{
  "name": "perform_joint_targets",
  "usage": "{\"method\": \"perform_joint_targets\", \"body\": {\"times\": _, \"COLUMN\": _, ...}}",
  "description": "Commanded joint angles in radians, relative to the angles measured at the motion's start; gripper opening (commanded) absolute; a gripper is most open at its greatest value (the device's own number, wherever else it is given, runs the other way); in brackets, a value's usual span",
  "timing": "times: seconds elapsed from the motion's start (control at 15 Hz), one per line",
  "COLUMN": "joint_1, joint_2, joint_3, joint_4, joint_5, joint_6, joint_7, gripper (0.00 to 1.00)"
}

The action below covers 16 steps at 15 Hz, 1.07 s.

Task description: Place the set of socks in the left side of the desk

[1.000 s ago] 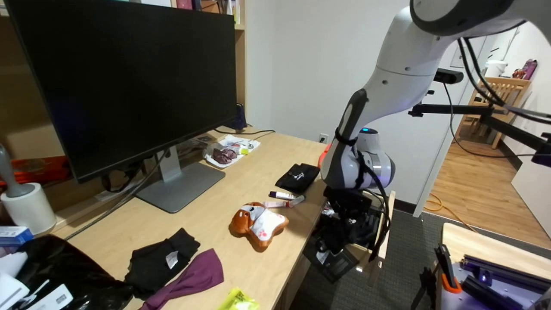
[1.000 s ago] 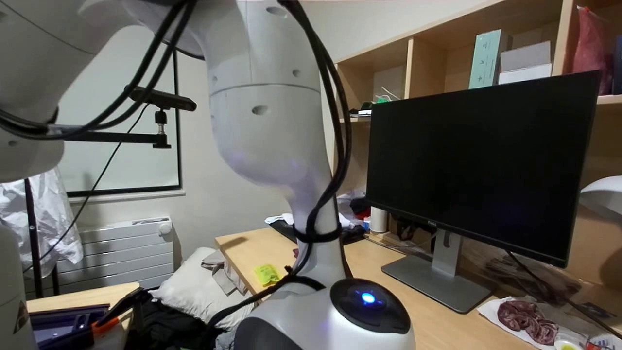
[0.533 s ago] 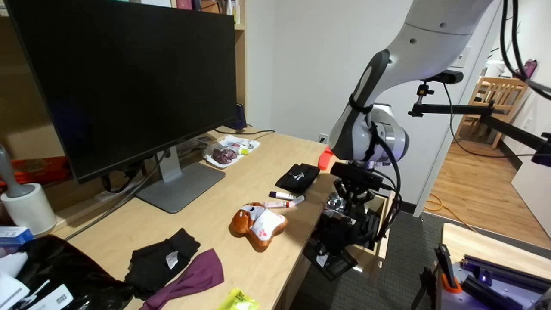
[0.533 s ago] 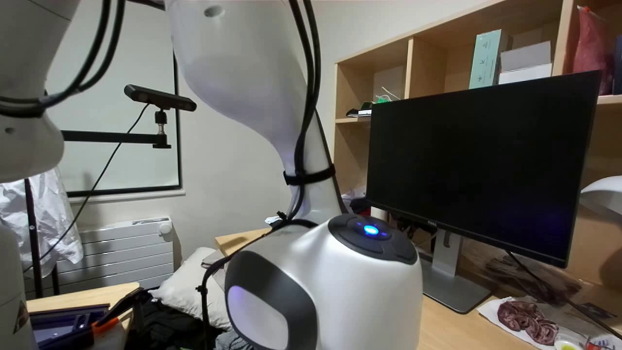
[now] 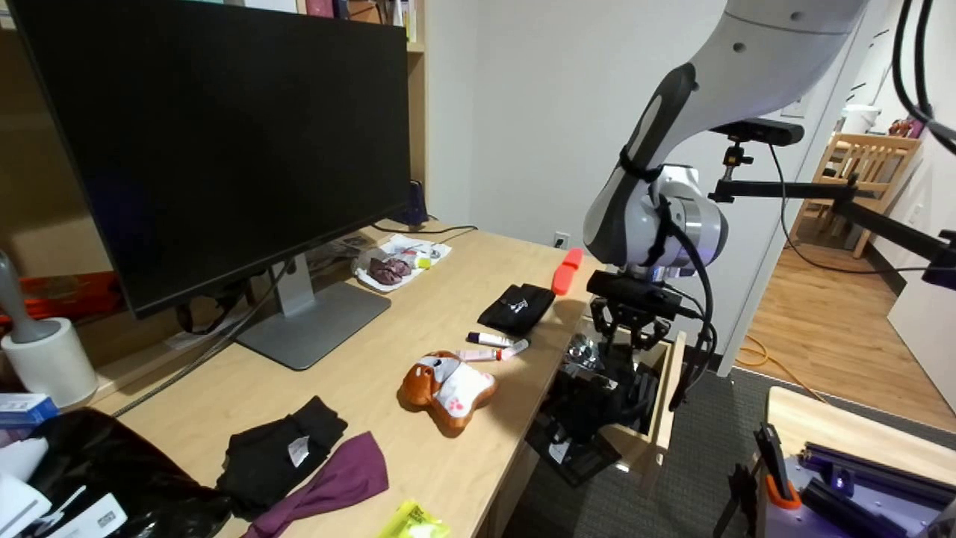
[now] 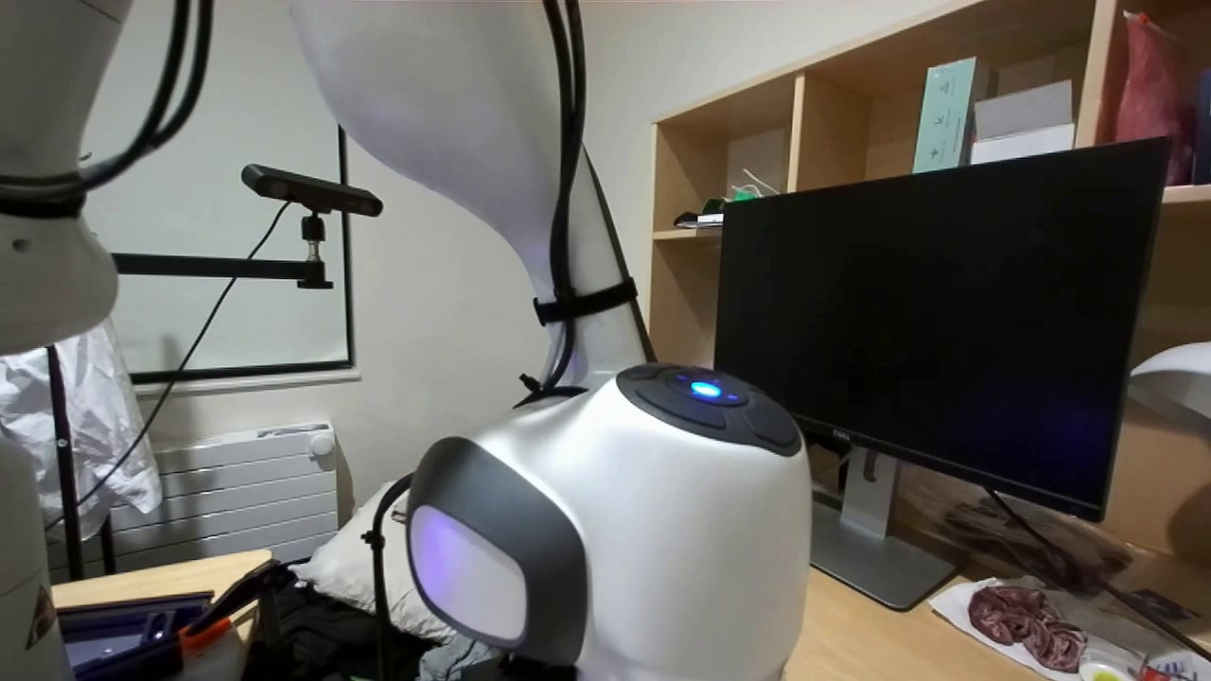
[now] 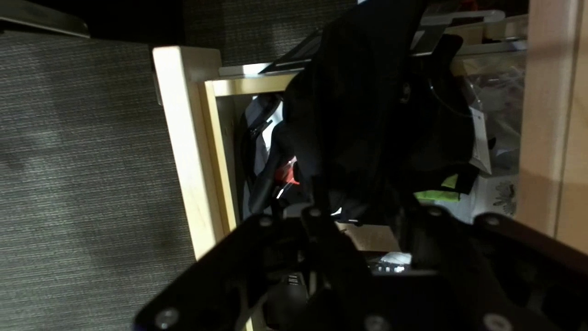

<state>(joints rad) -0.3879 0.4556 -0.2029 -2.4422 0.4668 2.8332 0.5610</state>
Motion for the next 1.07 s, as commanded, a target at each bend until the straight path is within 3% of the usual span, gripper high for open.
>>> {"method": "perform_joint_targets", "body": {"times": 0.0, "joint_1": 0.001, "joint_2": -0.007, "joint_3": -0.008, "joint_4": -0.046, "joint_5": 0.042, "joint_6": 0.035, "joint_7": -0.058, "gripper": 0.68}}
{"method": "perform_joint_targets", "body": {"times": 0.33, "joint_1": -0.116, "joint_2": 0.041, "joint_3": 0.115, "joint_4": -0.038, "joint_5": 0.117, "joint_6": 0.086, "joint_7": -0.181, "gripper": 0.98}}
{"method": "perform_joint_targets", "body": {"times": 0.53, "joint_1": -0.157, "joint_2": 0.079, "joint_3": 0.15, "joint_4": -0.037, "joint_5": 0.114, "joint_6": 0.123, "joint_7": -0.207, "gripper": 1.0}}
{"method": "perform_joint_targets", "body": {"times": 0.67, "joint_1": -0.037, "joint_2": 0.098, "joint_3": 0.041, "joint_4": -0.05, "joint_5": 0.081, "joint_6": 0.137, "joint_7": -0.136, "gripper": 1.0}}
{"method": "perform_joint_targets", "body": {"times": 0.73, "joint_1": -0.084, "joint_2": 0.081, "joint_3": 0.08, "joint_4": -0.034, "joint_5": 0.106, "joint_6": 0.097, "joint_7": -0.172, "gripper": 1.0}}
{"method": "perform_joint_targets", "body": {"times": 0.93, "joint_1": -0.044, "joint_2": 0.102, "joint_3": 0.042, "joint_4": -0.035, "joint_5": 0.094, "joint_6": 0.113, "joint_7": -0.161, "gripper": 1.0}}
{"method": "perform_joint_targets", "body": {"times": 1.0, "joint_1": -0.136, "joint_2": 0.089, "joint_3": 0.141, "joint_4": -0.024, "joint_5": 0.131, "joint_6": 0.124, "joint_7": -0.21, "gripper": 1.0}}
